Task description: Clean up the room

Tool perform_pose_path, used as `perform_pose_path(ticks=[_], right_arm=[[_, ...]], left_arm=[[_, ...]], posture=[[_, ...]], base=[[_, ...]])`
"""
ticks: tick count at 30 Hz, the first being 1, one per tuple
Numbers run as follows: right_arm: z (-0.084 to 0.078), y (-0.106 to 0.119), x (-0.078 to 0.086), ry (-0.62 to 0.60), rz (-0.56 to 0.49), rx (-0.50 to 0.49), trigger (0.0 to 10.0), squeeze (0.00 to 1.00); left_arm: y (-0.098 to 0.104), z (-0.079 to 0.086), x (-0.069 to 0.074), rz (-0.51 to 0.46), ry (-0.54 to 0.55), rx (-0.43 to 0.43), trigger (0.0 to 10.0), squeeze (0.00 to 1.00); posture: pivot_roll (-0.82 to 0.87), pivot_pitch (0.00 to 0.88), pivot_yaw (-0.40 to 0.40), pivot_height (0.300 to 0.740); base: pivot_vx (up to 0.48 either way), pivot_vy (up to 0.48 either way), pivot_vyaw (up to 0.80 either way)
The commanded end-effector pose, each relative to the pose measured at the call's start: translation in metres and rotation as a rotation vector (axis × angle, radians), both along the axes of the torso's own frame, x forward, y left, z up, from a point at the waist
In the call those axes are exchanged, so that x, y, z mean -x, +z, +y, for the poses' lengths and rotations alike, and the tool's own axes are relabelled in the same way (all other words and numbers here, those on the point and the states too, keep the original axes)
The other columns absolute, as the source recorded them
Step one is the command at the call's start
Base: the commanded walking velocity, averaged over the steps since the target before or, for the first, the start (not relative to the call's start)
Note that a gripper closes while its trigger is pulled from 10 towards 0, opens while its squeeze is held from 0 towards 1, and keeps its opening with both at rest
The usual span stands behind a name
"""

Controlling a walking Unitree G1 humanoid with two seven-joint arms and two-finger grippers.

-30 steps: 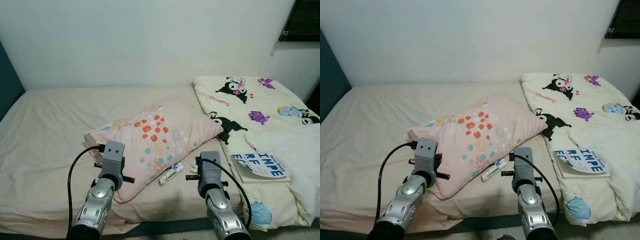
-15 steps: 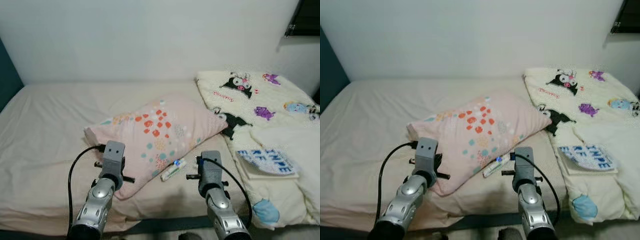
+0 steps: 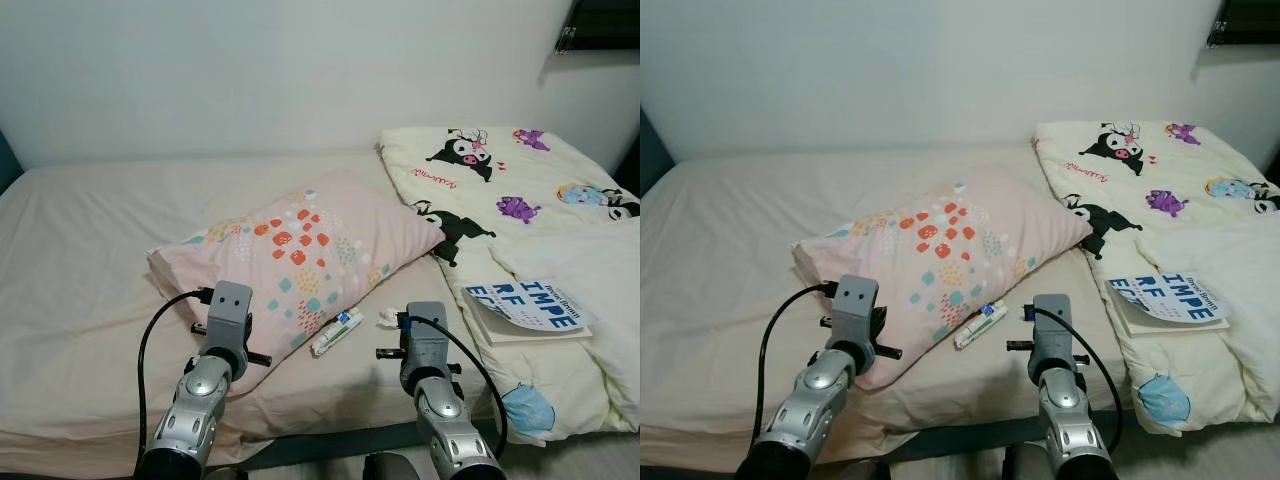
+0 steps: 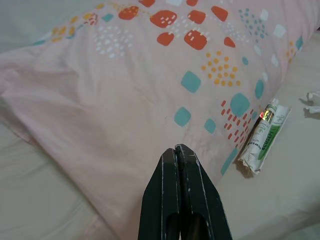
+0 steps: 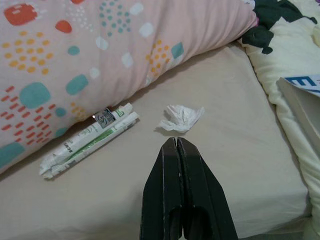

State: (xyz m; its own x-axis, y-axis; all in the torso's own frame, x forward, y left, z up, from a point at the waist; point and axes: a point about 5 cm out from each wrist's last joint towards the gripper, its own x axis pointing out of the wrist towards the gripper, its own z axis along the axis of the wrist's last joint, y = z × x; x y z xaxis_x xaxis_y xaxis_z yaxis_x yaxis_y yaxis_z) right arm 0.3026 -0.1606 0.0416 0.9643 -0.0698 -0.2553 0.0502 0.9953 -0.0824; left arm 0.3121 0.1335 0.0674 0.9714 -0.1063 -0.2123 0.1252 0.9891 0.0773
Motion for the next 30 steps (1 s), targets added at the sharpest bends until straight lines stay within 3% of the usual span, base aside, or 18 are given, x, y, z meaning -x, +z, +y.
perform_pose_path(ticks=[1, 30], right_arm=[[-0.0007, -0.0010, 0.0013, -0.013, 0.009, -0.016, 10.0, 0.00], [-0.0060, 0.0036, -0.0022, -0.020, -0.005, 0.007, 10.0, 0.00]], left_arm=[[-0.0024, 0.0002, 0.0011, 0.013, -0.004, -0.011, 10.0, 0.00], [-0.0022, 0.0033, 0.0025, 0.003, -0.002, -0.015, 10.0, 0.00]], posture=[[0.01, 0.000, -0.028, 0.583], [0.02, 0.000, -0.039, 0.544]], base=[[0.000, 0.000, 0.00], [0.000, 0.000, 0.00]])
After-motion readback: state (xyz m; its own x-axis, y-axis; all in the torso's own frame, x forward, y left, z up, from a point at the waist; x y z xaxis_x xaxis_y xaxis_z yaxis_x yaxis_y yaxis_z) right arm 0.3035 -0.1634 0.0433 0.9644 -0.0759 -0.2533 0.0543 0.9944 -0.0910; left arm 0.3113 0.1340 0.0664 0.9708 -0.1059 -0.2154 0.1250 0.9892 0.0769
